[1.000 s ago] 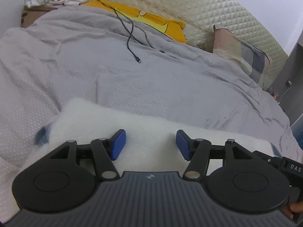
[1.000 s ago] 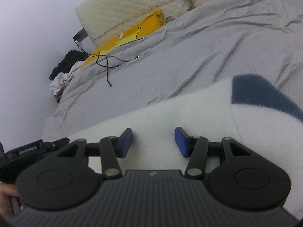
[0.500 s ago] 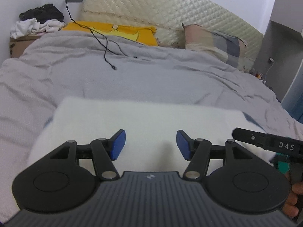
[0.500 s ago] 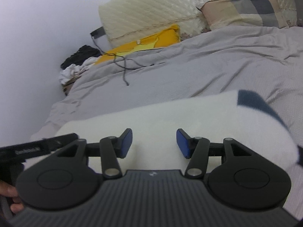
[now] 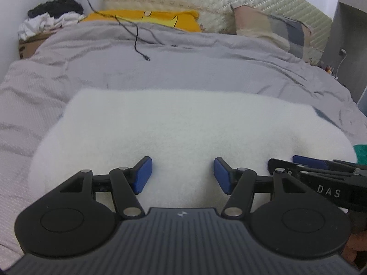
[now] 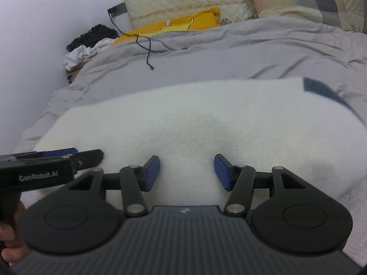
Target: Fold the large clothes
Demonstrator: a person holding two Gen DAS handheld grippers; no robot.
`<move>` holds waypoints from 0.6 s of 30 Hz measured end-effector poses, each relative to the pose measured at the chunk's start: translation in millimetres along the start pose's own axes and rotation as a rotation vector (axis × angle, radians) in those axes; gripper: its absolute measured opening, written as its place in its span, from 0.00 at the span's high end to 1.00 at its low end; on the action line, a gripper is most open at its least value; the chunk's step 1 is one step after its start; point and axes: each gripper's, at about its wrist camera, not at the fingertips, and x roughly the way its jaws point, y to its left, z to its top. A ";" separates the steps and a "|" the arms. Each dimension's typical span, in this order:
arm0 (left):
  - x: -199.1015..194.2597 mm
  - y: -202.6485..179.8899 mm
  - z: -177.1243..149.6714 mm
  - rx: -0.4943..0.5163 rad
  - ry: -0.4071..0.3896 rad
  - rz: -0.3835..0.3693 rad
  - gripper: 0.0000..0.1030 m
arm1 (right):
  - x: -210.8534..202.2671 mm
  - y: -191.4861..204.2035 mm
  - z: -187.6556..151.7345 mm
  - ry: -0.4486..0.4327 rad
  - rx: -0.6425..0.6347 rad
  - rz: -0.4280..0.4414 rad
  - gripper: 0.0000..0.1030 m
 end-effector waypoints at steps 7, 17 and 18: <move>0.7 4.8 0.4 -0.043 -0.011 -0.016 0.35 | -16.6 -8.3 -2.1 -0.001 0.123 0.041 0.44; -20.4 20.4 3.1 -0.192 -0.046 -0.092 0.30 | -25.1 -38.9 -30.5 0.111 0.513 0.225 0.07; -23.4 22.8 2.7 -0.218 -0.047 -0.109 0.30 | -20.7 -43.2 -32.5 0.111 0.553 0.232 0.07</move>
